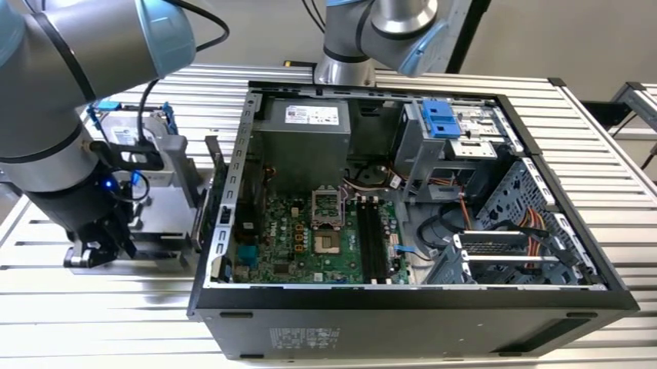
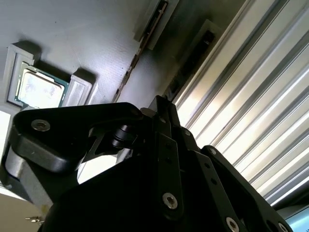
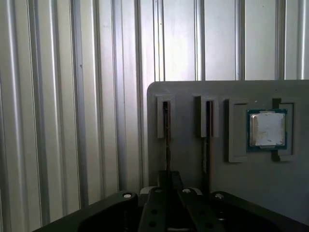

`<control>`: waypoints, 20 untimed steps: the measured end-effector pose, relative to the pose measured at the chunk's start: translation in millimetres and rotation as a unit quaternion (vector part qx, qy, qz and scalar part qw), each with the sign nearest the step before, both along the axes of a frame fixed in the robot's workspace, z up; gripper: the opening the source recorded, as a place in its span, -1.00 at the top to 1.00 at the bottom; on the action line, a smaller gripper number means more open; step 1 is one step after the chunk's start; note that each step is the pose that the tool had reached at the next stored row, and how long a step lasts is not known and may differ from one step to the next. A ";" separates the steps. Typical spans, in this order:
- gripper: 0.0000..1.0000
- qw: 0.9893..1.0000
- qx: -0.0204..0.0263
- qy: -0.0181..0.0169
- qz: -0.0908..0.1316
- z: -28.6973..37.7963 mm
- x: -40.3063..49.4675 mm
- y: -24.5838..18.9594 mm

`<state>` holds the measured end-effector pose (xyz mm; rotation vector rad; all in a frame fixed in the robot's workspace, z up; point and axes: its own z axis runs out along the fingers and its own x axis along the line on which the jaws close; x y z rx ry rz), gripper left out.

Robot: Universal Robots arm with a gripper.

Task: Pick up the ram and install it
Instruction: 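Pick up the ram and move it above insertion slot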

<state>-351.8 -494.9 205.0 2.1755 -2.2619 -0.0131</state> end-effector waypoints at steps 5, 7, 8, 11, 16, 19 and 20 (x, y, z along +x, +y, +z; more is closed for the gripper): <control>1.00 1.000 0.000 0.000 0.000 3.0 0.0 0.0; 1.00 1.000 0.000 0.000 0.000 4.2 0.0 0.0; 1.00 1.000 0.000 0.000 0.000 4.7 0.0 0.0; 1.00 1.000 0.000 0.000 0.000 6.1 0.0 0.0; 1.00 1.000 0.000 0.000 0.000 8.3 0.0 0.0; 1.00 1.000 0.000 0.000 0.000 9.7 0.0 0.0; 1.00 1.000 0.000 0.000 0.000 10.3 0.0 0.0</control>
